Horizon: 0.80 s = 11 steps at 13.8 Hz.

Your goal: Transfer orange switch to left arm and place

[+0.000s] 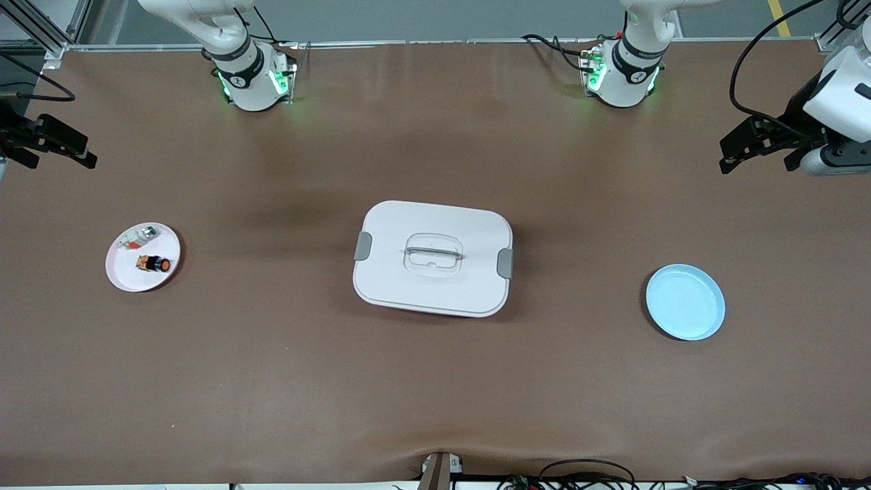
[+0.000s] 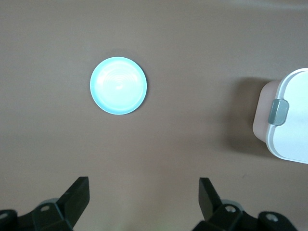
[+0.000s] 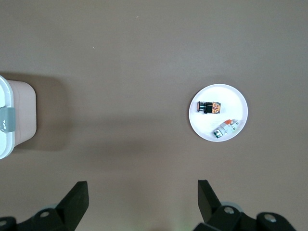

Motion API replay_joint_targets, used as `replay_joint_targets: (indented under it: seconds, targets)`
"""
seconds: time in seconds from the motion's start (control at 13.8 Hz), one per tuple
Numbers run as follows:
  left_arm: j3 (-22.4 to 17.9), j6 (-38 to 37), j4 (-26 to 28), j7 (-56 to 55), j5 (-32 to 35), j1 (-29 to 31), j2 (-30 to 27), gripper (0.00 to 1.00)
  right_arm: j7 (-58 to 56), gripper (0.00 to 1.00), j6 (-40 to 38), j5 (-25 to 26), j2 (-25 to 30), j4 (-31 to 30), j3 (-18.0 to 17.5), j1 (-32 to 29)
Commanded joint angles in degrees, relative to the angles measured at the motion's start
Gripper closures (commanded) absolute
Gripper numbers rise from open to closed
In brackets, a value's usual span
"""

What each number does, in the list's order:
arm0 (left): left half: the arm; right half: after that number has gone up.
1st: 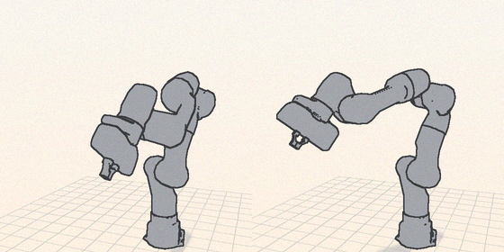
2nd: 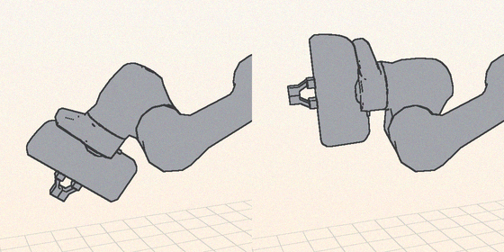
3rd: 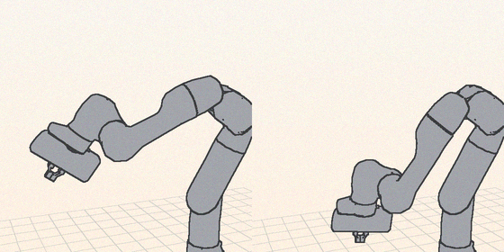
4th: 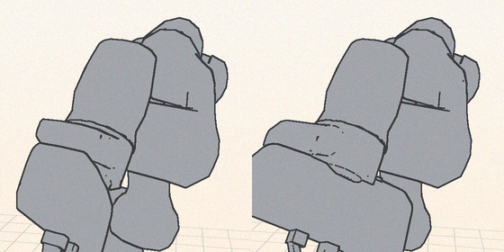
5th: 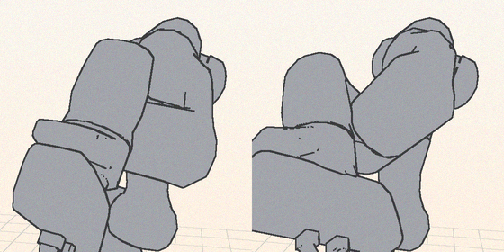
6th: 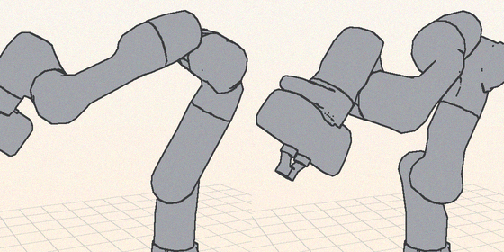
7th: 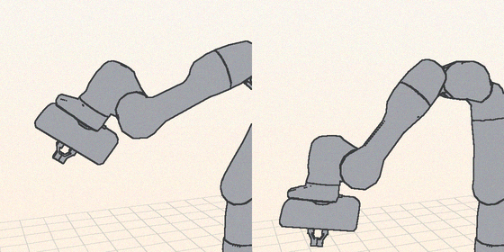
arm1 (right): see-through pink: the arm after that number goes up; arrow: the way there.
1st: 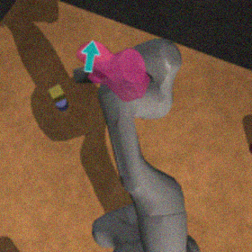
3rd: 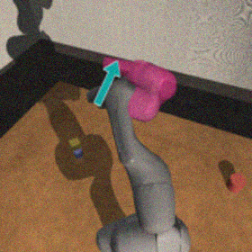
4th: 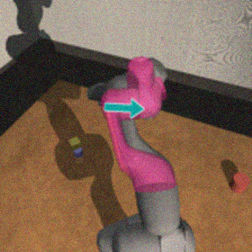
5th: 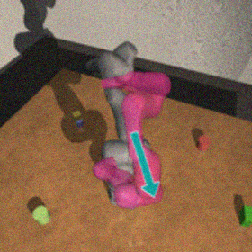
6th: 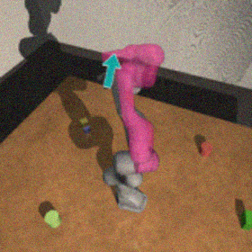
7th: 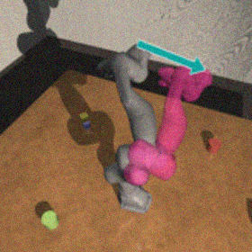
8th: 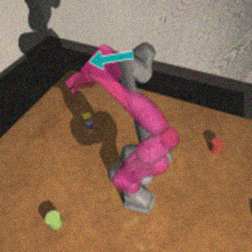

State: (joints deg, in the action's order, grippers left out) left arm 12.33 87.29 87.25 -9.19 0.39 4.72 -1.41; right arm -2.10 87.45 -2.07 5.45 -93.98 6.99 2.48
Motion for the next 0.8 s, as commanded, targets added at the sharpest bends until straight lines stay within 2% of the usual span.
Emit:
replay_joint_targets:
  seconds: [0.0, 0.43, 0.72]
  targets:
    - [0.1, -1.0, -0.7, 1.1, -0.1, 0.0, 0.1, 0.0, 0.6, 0.0, -0.2, -0.7, 0.5, 0.0, -0.1, -0.5]
    - [0.1, -1.0, -0.9, 1.1, -0.1, 0.0, 0.5, 0.0, 0.8, 0.0, -0.1, -0.1, 0.3, 0.2, -0.2, -0.4]
    - [0.1, -1.0, -0.9, 0.6, -0.6, 0.4, 0.5, 0.0, 0.3, 0.0, -0.4, -0.1, -0.3, 2.5, -0.1, -0.5]
